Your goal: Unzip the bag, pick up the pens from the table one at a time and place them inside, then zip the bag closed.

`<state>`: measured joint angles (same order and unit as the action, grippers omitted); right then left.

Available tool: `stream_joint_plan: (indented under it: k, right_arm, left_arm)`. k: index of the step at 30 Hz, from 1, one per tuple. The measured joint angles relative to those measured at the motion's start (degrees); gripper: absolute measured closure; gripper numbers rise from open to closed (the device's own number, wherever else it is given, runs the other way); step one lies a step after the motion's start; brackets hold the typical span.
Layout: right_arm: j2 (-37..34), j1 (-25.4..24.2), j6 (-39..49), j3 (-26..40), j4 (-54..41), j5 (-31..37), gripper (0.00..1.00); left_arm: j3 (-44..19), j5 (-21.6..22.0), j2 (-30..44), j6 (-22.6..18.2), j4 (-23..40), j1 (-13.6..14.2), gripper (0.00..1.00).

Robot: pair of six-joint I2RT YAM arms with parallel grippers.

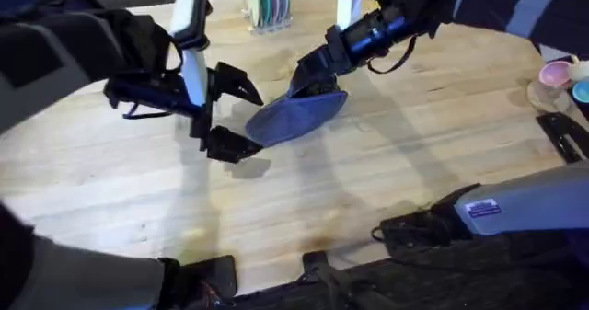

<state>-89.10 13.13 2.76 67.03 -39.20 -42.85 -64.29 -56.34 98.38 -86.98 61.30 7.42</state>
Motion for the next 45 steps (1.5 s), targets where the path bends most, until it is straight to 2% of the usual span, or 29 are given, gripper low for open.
stream_joint_plan:
  k: [11,12,13,17,18,19,30,34,38,45]
  right_arm:
    - [0.0,0.0,0.0,0.1,0.0,0.0,0.972]
    - [0.0,0.0,0.0,0.1,0.0,0.0,0.972]
    - [0.0,0.0,0.0,0.1,0.0,0.0,0.972]
    - [0.0,0.0,0.0,0.1,0.0,0.0,0.972]
    - [0.0,0.0,0.0,0.1,0.0,0.0,0.972]
    - [0.0,0.0,0.0,0.1,0.0,0.0,0.972]
    - [0.0,-0.1,0.0,0.2,0.7,0.0,0.971]
    - [0.0,-1.5,0.0,0.2,0.7,0.0,0.971]
    - [0.0,-5.5,0.0,0.4,1.1,0.0,0.971]
    - [0.0,-15.1,0.3,1.0,-0.1,0.0,0.971]
  left_arm:
    - [0.0,-1.1,3.5,0.0,-3.7,0.4,0.006]
    - [0.0,-1.1,3.5,0.2,-4.1,0.4,0.058]
    - [0.0,-1.2,3.5,0.2,-4.5,0.4,0.160]
    - [0.0,-1.1,3.5,0.2,-6.6,0.4,0.799]
    - [0.0,-1.0,3.5,0.1,-7.1,0.4,0.911]
    - [-0.1,-0.9,3.5,0.2,-7.4,0.4,0.943]
    - [-0.1,-0.9,3.5,0.3,-7.3,0.4,0.955]
    - [-0.2,-0.9,3.5,0.3,-7.4,0.4,0.956]
    - [-0.2,-0.7,3.5,0.2,-7.3,0.4,0.956]
    - [-0.2,-0.6,3.5,0.2,-7.3,0.4,0.956]
